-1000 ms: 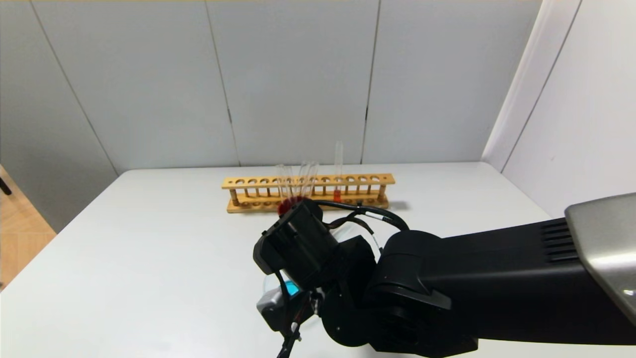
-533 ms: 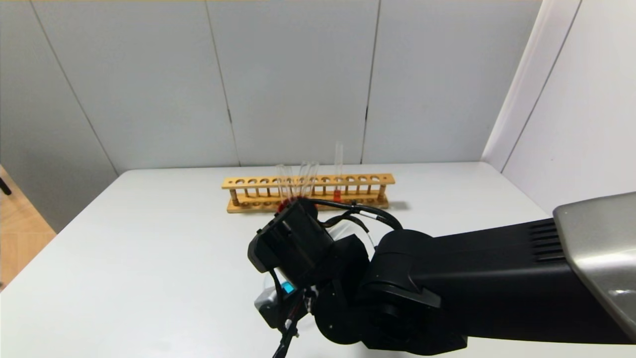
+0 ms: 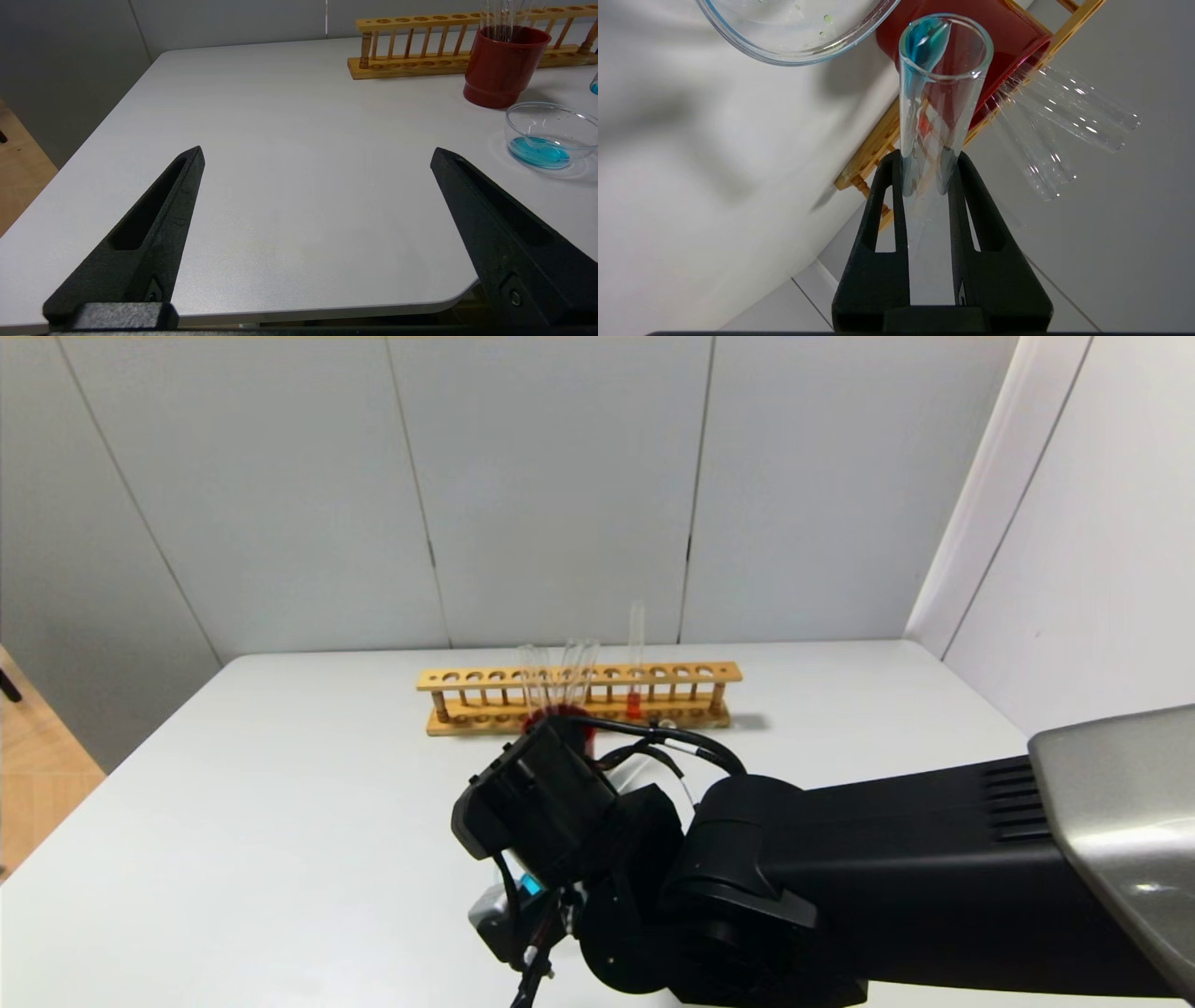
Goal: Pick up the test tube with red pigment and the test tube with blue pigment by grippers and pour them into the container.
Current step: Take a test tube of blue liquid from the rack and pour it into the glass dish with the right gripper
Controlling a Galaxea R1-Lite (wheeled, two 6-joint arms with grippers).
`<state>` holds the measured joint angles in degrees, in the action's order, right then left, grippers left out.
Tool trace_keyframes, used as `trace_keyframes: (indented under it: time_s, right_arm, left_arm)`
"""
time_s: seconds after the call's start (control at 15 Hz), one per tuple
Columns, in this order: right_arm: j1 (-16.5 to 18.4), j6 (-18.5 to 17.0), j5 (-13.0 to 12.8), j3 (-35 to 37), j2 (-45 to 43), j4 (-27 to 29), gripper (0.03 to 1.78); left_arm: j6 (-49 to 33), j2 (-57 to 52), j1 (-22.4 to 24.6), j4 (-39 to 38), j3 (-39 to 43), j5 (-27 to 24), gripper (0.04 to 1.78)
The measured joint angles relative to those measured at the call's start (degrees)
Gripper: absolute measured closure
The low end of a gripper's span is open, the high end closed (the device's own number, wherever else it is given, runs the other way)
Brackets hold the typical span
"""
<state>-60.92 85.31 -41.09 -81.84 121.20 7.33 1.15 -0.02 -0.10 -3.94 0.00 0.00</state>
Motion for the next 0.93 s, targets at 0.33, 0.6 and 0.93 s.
trace_keyframes:
  time_s: [0.33, 0.6, 0.93]
  right_arm:
    - [-0.6, 1.3, -2.1, -0.2, 0.3, -0.1, 1.54]
    - [-0.8, 2.1, -2.2, -0.2, 0.6, -0.1, 1.54]
    - [-0.8, 3.2, -2.2, -0.4, 1.0, -0.8, 1.54]
  left_arm:
    - [0.0, 0.0, 0.0, 0.0, 0.0, 0.0, 0.11]
    - [0.0, 0.0, 0.0, 0.0, 0.0, 0.0, 0.11]
    - [0.0, 0.0, 0.0, 0.0, 0.0, 0.0, 0.11]
